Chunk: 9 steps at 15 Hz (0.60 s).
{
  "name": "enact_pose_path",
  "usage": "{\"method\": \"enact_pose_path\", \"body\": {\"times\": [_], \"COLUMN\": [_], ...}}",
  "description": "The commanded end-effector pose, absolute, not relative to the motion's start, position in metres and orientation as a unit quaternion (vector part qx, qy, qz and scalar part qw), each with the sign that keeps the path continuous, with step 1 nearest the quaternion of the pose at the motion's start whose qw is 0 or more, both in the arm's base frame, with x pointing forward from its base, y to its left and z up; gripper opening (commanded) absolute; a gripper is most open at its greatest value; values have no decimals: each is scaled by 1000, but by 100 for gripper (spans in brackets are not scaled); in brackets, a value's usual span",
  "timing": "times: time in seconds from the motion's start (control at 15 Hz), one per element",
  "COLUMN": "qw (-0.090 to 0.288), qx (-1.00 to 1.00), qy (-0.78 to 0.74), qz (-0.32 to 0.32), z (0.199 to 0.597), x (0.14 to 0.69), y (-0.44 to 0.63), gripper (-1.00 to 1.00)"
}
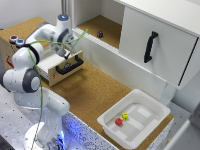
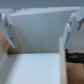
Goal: Grasp the handle of the drawer and open it
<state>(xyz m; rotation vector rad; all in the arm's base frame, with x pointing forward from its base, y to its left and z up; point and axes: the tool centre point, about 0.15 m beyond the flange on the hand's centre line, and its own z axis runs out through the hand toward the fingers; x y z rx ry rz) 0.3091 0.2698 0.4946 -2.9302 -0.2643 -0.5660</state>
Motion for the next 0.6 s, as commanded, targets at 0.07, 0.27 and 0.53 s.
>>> {"method": "enact_pose_path", "body": {"times": [0.07,0.27,0.53], "qw": [39,38,-6], "qx": [-961,-935,-905], "qy": [-250,-347,-425], "qz": [-108,-57,13], "z": [513,521,528], "x": [290,265,227], "y": [380,423,458], "gripper": [100,100,100]}}
